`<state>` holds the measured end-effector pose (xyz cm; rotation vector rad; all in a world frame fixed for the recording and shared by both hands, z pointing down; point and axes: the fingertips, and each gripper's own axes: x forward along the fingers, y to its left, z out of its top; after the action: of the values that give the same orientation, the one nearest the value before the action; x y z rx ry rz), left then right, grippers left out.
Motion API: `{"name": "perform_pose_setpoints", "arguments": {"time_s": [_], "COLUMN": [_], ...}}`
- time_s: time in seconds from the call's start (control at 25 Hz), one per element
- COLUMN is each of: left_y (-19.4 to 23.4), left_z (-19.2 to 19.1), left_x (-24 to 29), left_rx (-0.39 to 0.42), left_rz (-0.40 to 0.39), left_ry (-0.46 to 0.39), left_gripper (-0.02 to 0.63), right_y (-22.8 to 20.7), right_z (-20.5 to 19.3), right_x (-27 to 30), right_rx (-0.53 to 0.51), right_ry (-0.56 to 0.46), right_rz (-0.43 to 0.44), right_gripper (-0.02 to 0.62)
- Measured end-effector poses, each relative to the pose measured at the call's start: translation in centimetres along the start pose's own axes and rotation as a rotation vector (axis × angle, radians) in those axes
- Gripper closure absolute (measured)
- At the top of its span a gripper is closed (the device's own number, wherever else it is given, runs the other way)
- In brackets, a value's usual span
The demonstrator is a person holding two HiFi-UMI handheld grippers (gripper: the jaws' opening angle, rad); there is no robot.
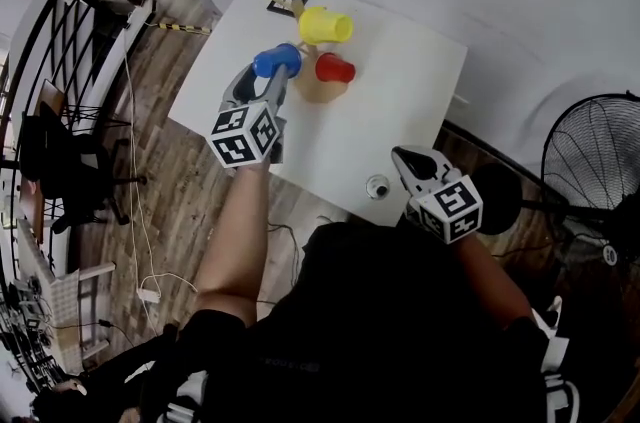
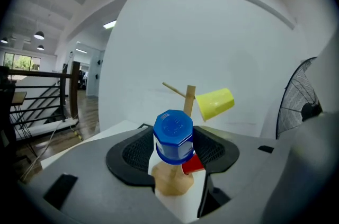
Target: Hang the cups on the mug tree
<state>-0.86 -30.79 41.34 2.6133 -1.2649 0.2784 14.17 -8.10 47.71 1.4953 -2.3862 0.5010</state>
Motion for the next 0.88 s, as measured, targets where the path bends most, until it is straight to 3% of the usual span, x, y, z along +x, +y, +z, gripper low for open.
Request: {"name": "perform_pose_setpoints", "arguments": {"time_s": [0.44, 0.88], "left_y": [-1.5, -2.1], "left_z": [-1.5, -2.7], "left_x": [3.3, 2.4], "left_rx": [0.046, 0.042], "left_rz": [0.015, -0.004], "left_ry": [0.083, 0.117], "left_gripper": [0.362, 0.341], "right_y": [-2.5, -1.6], "right_z": [-0.7, -0.8], "right_x": [-2.5, -2.3], "right_rx": [0.035, 0.031], "right_ry": [-0.015, -0.017], "right_rz": [-0.063, -0.036], "right_gripper": [0.588, 0.588]}}
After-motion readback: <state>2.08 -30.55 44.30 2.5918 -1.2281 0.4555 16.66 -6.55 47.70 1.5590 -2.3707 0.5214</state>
